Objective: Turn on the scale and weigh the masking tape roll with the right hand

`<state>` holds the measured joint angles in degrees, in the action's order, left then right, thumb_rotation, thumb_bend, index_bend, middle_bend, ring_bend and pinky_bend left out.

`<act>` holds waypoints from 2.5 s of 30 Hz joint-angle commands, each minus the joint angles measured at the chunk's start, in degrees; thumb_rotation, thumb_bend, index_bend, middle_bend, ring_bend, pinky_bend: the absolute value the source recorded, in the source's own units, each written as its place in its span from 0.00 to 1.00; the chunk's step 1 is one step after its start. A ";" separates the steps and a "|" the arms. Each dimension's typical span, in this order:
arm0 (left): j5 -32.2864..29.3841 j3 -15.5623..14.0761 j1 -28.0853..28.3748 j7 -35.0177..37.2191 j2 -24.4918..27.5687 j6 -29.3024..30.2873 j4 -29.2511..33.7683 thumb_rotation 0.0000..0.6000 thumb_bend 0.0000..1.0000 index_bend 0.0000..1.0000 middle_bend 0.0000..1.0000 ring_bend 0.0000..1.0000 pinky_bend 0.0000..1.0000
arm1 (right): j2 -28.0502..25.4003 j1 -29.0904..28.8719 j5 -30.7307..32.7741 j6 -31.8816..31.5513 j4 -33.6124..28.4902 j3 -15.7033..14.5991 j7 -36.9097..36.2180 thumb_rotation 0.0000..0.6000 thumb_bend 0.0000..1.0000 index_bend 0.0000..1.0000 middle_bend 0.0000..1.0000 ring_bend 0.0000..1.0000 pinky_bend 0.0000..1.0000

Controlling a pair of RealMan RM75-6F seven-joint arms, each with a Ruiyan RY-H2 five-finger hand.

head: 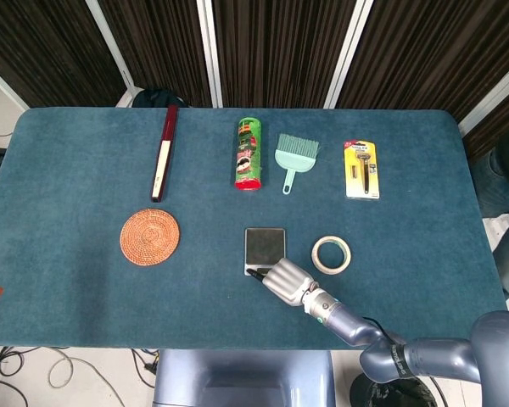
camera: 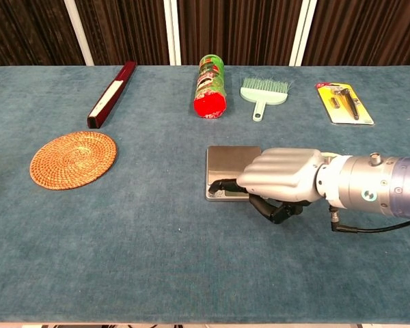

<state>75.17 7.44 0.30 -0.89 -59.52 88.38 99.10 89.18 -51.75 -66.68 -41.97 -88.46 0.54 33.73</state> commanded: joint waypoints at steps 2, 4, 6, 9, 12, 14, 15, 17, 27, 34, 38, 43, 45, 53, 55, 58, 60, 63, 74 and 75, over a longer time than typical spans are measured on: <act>-0.04 0.01 0.01 -0.06 -0.02 -0.02 -0.03 1.00 0.00 0.00 0.00 0.00 0.00 | 0.03 -0.09 0.05 -0.04 0.03 -0.16 -0.03 1.00 0.99 0.00 0.74 0.79 0.71; -0.05 0.01 0.02 -0.09 -0.03 -0.03 -0.01 1.00 0.00 0.00 0.00 0.00 0.00 | 0.08 -0.14 0.10 -0.06 0.10 -0.24 -0.05 1.00 0.99 0.00 0.74 0.79 0.71; -0.06 0.02 0.02 -0.07 -0.02 -0.03 0.00 1.00 0.00 0.00 0.00 0.00 0.00 | 0.16 -0.18 0.16 -0.08 0.20 -0.34 -0.08 1.00 0.99 0.00 0.74 0.79 0.71; -0.09 0.02 0.01 -0.12 -0.03 -0.01 -0.02 1.00 0.00 0.00 0.00 0.00 0.00 | 0.23 -0.21 0.29 -0.08 0.42 -0.47 -0.18 1.00 0.99 0.00 0.74 0.79 0.71; -0.08 0.03 0.02 -0.10 -0.04 -0.02 -0.01 1.00 0.00 0.00 0.00 0.00 0.00 | 0.23 -0.25 0.26 -0.19 0.53 -0.59 -0.19 1.00 0.99 0.00 0.74 0.79 0.71; -0.11 0.04 0.03 -0.17 -0.06 -0.01 -0.02 1.00 0.00 0.00 0.00 0.00 0.00 | 0.19 -0.30 0.33 -0.23 0.54 -0.66 -0.14 1.00 0.99 0.00 0.74 0.79 0.71; -0.11 0.04 0.03 -0.19 -0.07 0.00 -0.02 1.00 0.00 0.00 0.00 0.00 0.00 | 0.19 -0.33 0.36 -0.25 0.52 -0.67 -0.13 1.00 0.99 0.00 0.74 0.79 0.71; -0.11 0.04 0.01 -0.15 -0.06 0.01 -0.01 1.00 0.00 0.00 0.00 0.00 0.00 | 0.18 -0.37 0.38 -0.29 0.48 -0.75 -0.07 1.00 0.99 0.02 0.74 0.79 0.71; -0.07 0.02 0.00 -0.06 0.00 -0.01 0.00 1.00 0.00 0.00 0.00 0.00 0.00 | 0.35 -0.45 0.51 -0.38 0.84 -1.27 0.12 1.00 0.99 0.14 0.74 0.79 0.71; -0.05 0.01 -0.01 0.01 0.05 -0.02 0.05 1.00 0.00 0.00 0.00 0.00 0.00 | 0.46 -0.55 0.53 -0.46 0.94 -1.51 0.34 1.00 0.99 0.19 0.74 0.79 0.71; -0.04 0.02 0.00 0.02 0.04 -0.02 0.05 1.00 0.00 0.00 0.00 0.00 0.00 | 0.52 -0.52 0.69 -0.41 1.03 -1.63 0.20 1.00 0.99 0.22 0.74 0.79 0.71; -0.04 0.02 0.00 0.02 0.05 -0.03 0.04 1.00 0.00 0.00 0.00 0.00 0.00 | 0.61 -0.52 0.77 -0.14 1.22 -1.98 0.12 1.00 0.99 0.26 0.74 0.79 0.71; -0.06 0.03 0.00 0.00 0.03 -0.02 0.04 1.00 0.00 0.00 0.00 0.00 0.00 | 0.60 -0.55 0.74 -0.12 1.21 -2.04 0.14 1.00 0.99 0.27 0.74 0.79 0.71; -0.06 0.02 -0.01 0.03 0.07 -0.03 0.07 1.00 0.00 0.00 0.00 0.00 0.00 | 0.09 -0.55 0.53 -1.89 0.10 -0.62 -0.28 1.00 0.99 0.19 0.70 0.76 0.71; -0.05 0.01 -0.02 0.03 0.09 -0.02 0.09 1.00 0.00 0.00 0.00 0.00 0.00 | -0.17 -0.47 0.49 -2.70 -0.31 -0.04 -0.40 1.00 0.99 0.13 0.62 0.69 0.69; -0.06 0.00 -0.02 0.03 0.13 -0.04 0.12 1.00 0.00 0.00 0.00 0.00 0.00 | -0.86 -0.30 1.28 -3.60 -1.32 1.22 -1.37 1.00 0.90 0.06 0.45 0.53 0.56; -0.09 -0.01 -0.03 0.03 0.15 -0.06 0.13 1.00 0.00 0.00 0.00 0.00 0.00 | -1.41 -0.11 1.67 -4.51 -1.97 2.12 -1.94 1.00 0.77 0.04 0.33 0.42 0.44; -0.16 0.01 -0.02 -0.13 0.12 -0.05 0.15 1.00 0.00 0.00 0.00 0.00 0.00 | -2.43 0.49 2.56 -6.53 -3.31 3.82 -3.10 1.00 0.59 0.01 0.19 0.26 0.39; -0.18 0.02 -0.04 -0.19 0.13 0.00 0.17 1.00 0.00 0.00 0.00 0.00 0.00 | -8.58 0.79 10.82 -5.24 -6.33 5.09 -3.93 1.00 0.37 0.00 0.01 0.03 0.06; -0.19 0.03 -0.05 -0.23 0.11 0.03 0.18 1.00 0.00 0.00 0.00 0.00 0.00 | -9.00 0.95 11.04 -5.20 -6.37 4.83 -4.06 1.00 0.37 0.00 0.01 0.02 0.05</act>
<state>74.97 7.47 0.25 -1.13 -59.41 88.42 99.28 80.57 -50.96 -55.95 -47.36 -94.62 5.59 29.83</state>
